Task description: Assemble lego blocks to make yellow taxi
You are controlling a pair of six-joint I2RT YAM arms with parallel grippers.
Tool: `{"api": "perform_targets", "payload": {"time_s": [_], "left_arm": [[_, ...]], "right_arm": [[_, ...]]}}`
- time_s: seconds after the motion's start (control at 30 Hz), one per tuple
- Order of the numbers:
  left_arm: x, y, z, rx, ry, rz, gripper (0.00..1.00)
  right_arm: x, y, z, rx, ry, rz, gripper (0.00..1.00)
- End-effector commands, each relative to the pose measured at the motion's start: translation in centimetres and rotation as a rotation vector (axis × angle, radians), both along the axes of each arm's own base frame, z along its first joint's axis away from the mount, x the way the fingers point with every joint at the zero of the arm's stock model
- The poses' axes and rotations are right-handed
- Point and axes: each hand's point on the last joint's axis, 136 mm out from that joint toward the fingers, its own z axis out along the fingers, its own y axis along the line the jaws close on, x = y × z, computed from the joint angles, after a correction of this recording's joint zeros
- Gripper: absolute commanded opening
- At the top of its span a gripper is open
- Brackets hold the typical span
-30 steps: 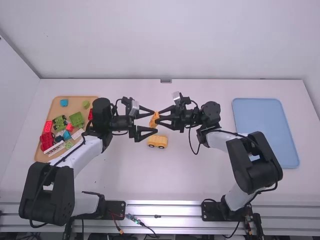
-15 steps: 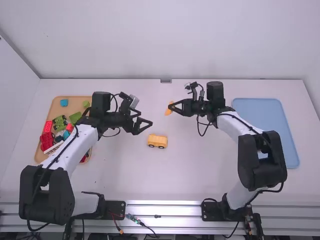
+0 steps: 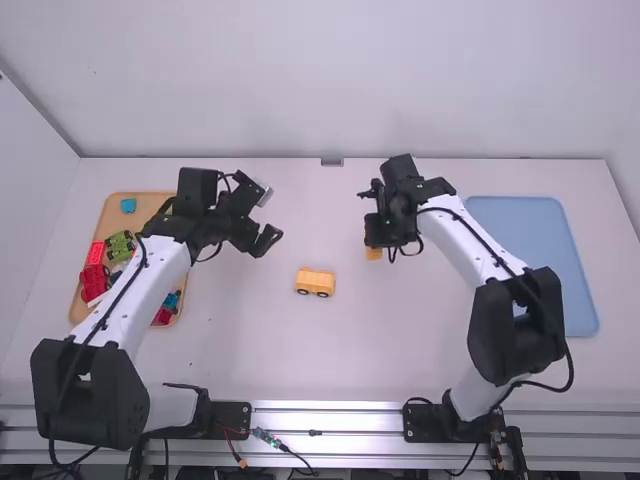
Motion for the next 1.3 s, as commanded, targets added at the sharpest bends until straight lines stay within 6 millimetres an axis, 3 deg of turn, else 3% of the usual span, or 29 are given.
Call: {"api": "perform_targets", "payload": {"time_s": [0.0, 0.2, 0.3, 0.37, 0.47, 0.6, 0.7, 0.73, 0.87, 0.97, 1.03, 1.27], "left_arm": [[0.7, 0.3, 0.5, 0.037, -0.038, -0.001, 0.99], [0.6, 0.3, 0.5, 0.032, -0.034, -0.002, 0.99], [0.5, 0.3, 0.3, 0.034, -0.025, -0.003, 0.99], [0.4, 0.4, 0.3, 0.034, -0.020, 0.000, 0.99], [0.4, 0.5, 0.2, 0.034, -0.016, 0.005, 0.99], [0.3, 0.3, 0.2, 0.034, -0.015, -0.003, 0.99], [0.4, 0.4, 0.2, 0.033, -0.016, 0.001, 0.99], [0.3, 0.4, 0.2, 0.034, -0.016, 0.000, 0.99], [0.4, 0.5, 0.2, 0.034, -0.017, 0.004, 0.99], [0.4, 0.5, 0.2, 0.034, -0.017, 0.004, 0.99], [0.3, 0.3, 0.2, 0.034, -0.016, -0.002, 0.99], [0.3, 0.3, 0.2, 0.034, -0.016, -0.001, 0.99]], "right_arm": [[-0.6, -2.4, -2.8, -0.132, 0.060, -0.063, 0.11], [-3.0, -3.5, -7.4, -0.197, 0.259, -0.104, 0.13], [-3.5, -3.6, -9.3, -0.222, 0.326, -0.101, 0.07], [-3.6, -3.6, -9.9, -0.227, 0.345, -0.100, 0.03], [-3.7, -3.4, -10.7, -0.222, 0.365, -0.099, 0.09], [-3.9, -3.1, -10.9, -0.215, 0.377, -0.093, 0.17], [-3.8, -3.0, -10.9, -0.213, 0.370, -0.091, 0.31], [-3.7, -3.1, -10.9, -0.211, 0.368, -0.093, 0.40], [-3.4, -3.2, -10.9, -0.212, 0.359, -0.098, 0.57], [-3.2, -3.6, -11.0, -0.245, 0.346, -0.109, 0.58], [-3.3, -4.0, -11.0, -0.290, 0.337, -0.136, 0.65], [-3.4, -2.4, -9.3, -0.286, 0.187, -0.061, 0.69]]}}
